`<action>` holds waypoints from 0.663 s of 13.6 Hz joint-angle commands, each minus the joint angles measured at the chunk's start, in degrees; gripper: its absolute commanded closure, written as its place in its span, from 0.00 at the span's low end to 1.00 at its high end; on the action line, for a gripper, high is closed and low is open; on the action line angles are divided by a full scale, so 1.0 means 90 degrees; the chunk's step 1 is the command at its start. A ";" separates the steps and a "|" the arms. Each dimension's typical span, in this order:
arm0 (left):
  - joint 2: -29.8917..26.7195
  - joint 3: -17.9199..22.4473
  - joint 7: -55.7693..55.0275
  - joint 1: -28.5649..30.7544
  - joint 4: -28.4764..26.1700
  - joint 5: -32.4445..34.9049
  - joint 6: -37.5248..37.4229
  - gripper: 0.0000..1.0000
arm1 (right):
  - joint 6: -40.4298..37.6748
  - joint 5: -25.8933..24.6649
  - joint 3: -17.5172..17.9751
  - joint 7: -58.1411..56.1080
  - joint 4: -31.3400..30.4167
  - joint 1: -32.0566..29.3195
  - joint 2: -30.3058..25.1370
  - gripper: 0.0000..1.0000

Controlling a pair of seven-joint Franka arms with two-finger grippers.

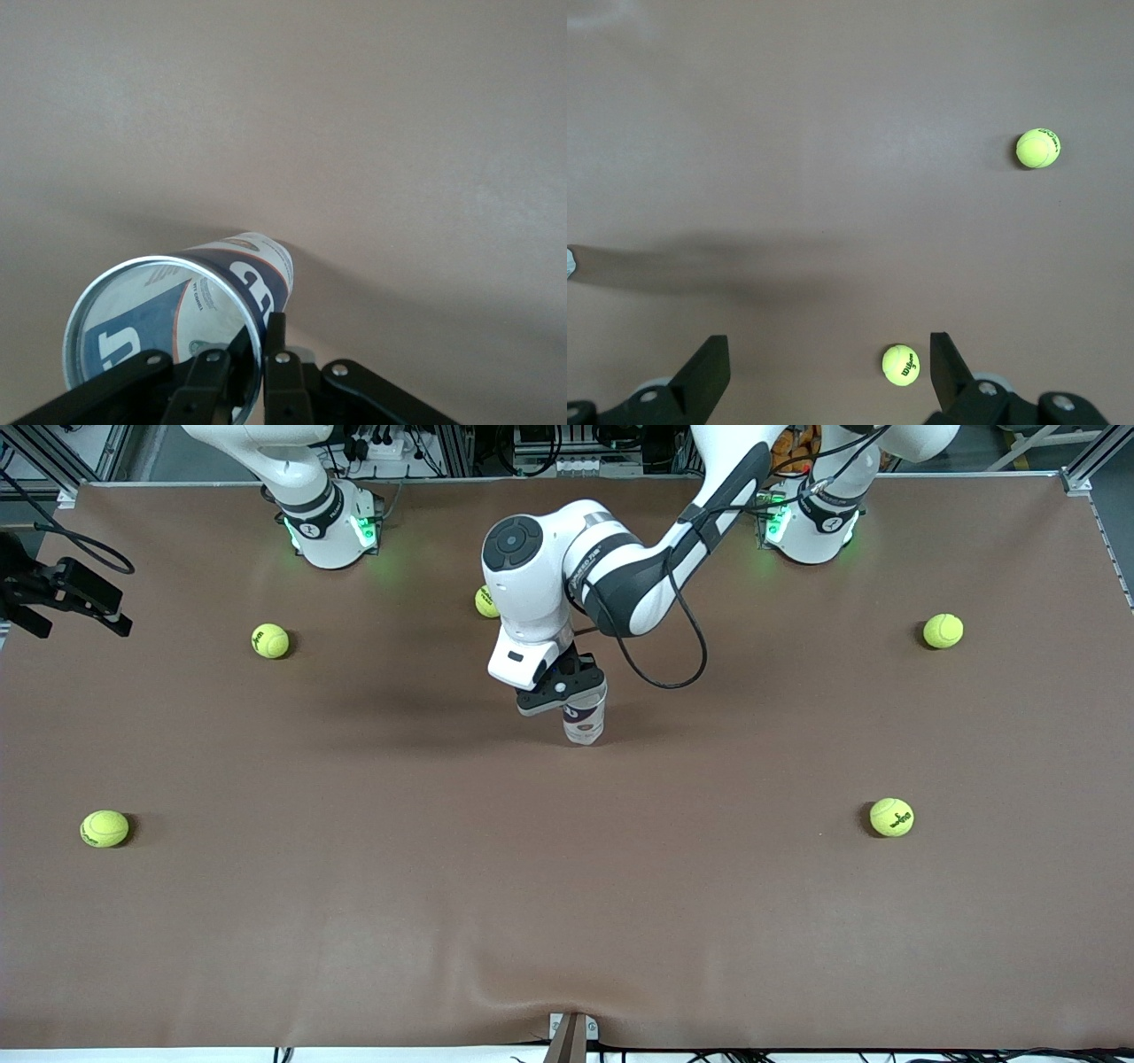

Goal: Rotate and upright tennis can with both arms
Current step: 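Lower the upright can onto the table with the left gripper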

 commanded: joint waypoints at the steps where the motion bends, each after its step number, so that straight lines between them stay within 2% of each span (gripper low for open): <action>1: 0.0108 0.0035 -0.0125 -0.0064 0.0193 0.0114 -0.0087 1.00 | -0.0103 0.0029 0.0032 0.0082 0.0152 -0.0043 0.0062 0.00; 5: 0.0118 0.0035 -0.0086 -0.0055 0.0193 0.0114 -0.0067 1.00 | -0.0103 0.0029 0.0032 0.0082 0.0152 -0.0043 0.0062 0.00; 6: 0.0118 0.0035 -0.0077 -0.0055 0.0183 0.0114 -0.0057 0.89 | -0.0103 0.0029 0.0032 0.0082 0.0152 -0.0043 0.0062 0.00; 9: 0.0118 0.0035 -0.0086 -0.0045 0.0183 0.0124 -0.0038 0.74 | -0.0103 0.0029 0.0032 0.0082 0.0152 -0.0043 0.0062 0.00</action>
